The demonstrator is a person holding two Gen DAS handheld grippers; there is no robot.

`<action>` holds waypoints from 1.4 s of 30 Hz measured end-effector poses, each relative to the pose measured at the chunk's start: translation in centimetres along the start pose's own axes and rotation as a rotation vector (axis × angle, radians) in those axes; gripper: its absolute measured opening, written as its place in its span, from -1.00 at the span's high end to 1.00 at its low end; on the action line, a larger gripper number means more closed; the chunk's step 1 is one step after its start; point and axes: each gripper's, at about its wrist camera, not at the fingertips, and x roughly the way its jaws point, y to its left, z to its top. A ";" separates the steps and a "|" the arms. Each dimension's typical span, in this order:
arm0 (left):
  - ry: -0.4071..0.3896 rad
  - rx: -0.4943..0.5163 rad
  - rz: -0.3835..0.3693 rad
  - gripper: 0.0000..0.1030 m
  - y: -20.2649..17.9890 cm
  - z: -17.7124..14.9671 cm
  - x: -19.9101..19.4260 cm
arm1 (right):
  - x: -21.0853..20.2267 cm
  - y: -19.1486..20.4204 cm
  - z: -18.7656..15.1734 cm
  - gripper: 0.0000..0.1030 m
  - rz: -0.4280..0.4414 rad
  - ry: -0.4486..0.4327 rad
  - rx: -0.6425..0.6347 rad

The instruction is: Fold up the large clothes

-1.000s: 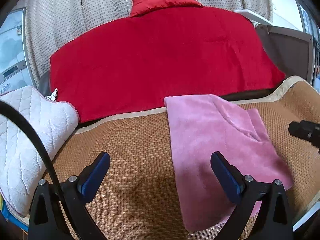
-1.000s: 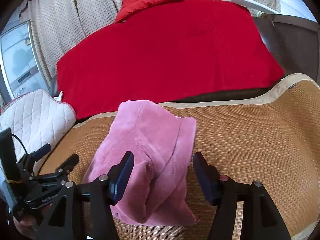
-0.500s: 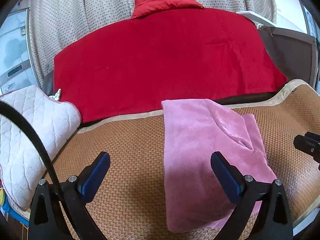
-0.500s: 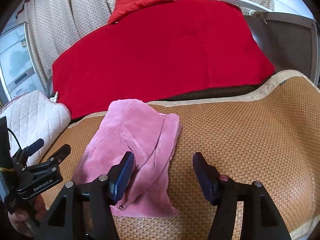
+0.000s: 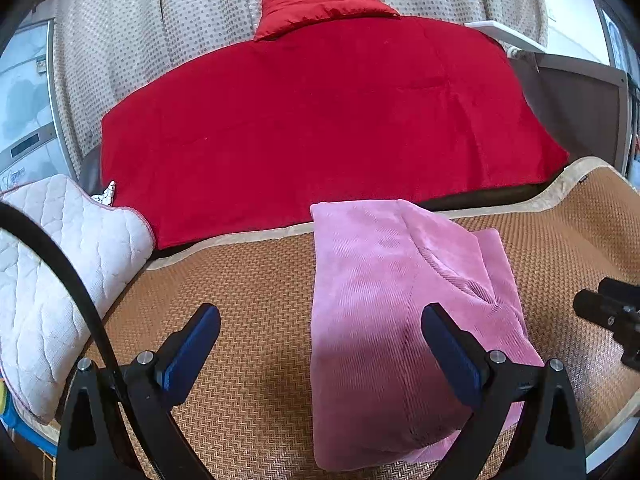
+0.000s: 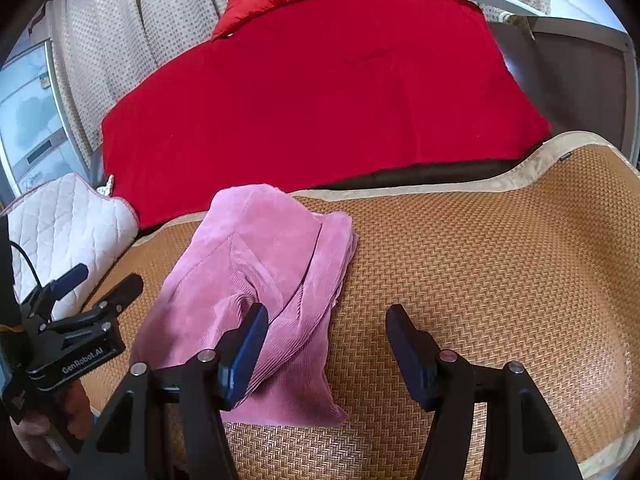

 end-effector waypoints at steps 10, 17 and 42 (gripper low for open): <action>-0.001 -0.014 0.019 -0.95 0.8 -0.2 0.2 | 0.7 1.4 -0.1 -0.27 0.021 0.013 -0.019; 0.000 -0.021 0.029 -0.95 1.4 -0.2 0.5 | 1.0 2.0 -0.2 -0.27 0.035 0.014 -0.021; 0.023 -0.030 0.030 -0.95 2.1 -0.9 2.1 | 2.7 1.9 -0.5 -0.27 0.069 0.044 0.010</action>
